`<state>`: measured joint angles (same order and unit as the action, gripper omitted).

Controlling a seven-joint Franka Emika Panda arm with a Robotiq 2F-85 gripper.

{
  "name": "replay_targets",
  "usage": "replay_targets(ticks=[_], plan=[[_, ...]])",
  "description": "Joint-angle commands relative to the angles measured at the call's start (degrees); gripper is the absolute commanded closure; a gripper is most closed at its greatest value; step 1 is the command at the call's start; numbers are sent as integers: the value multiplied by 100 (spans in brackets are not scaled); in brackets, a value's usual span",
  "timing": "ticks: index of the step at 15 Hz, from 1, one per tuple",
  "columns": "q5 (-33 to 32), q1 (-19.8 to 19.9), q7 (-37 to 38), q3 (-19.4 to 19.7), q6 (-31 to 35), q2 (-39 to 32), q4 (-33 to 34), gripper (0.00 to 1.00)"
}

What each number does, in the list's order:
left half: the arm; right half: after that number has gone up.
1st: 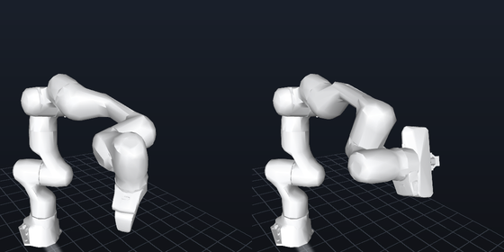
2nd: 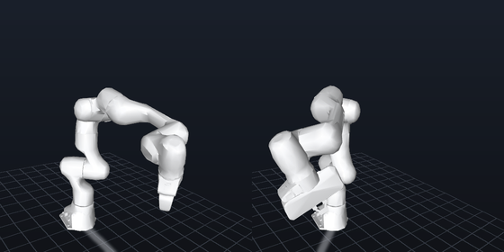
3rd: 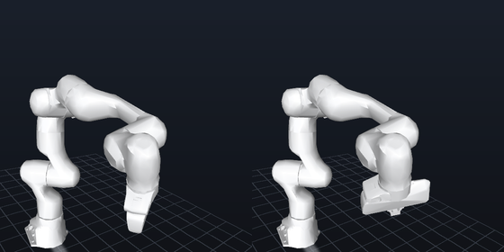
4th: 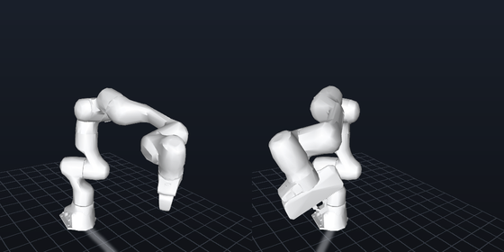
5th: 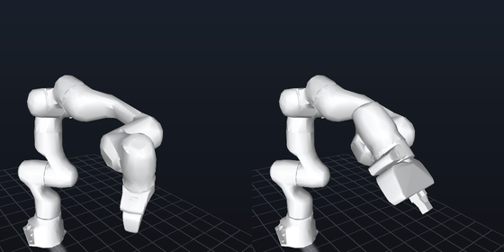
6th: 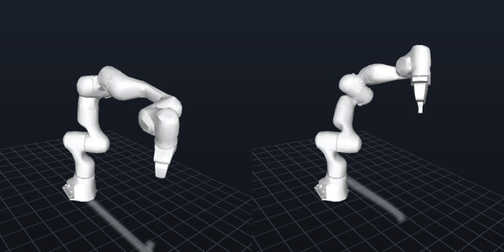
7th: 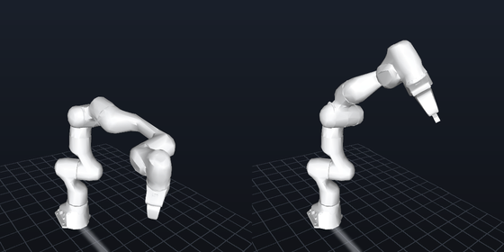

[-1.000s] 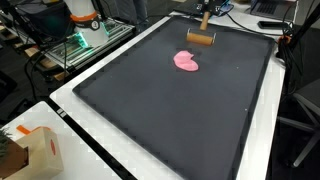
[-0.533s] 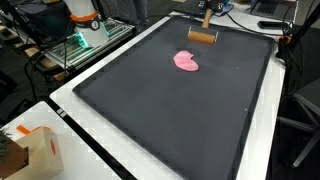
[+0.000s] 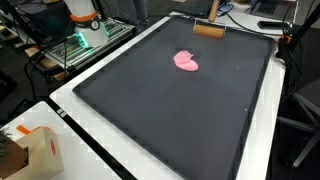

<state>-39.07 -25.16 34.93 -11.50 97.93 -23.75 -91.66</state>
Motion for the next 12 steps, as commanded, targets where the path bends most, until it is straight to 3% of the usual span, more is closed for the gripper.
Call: replay_targets(ticks=[1,8,12], plan=[[330,352,-730,3,446,698,-616,75],[1197,1101,-2557,94,1341,1531,-1361,75],[1691,1391,-3296,191,1444,1930,-1708,75]])
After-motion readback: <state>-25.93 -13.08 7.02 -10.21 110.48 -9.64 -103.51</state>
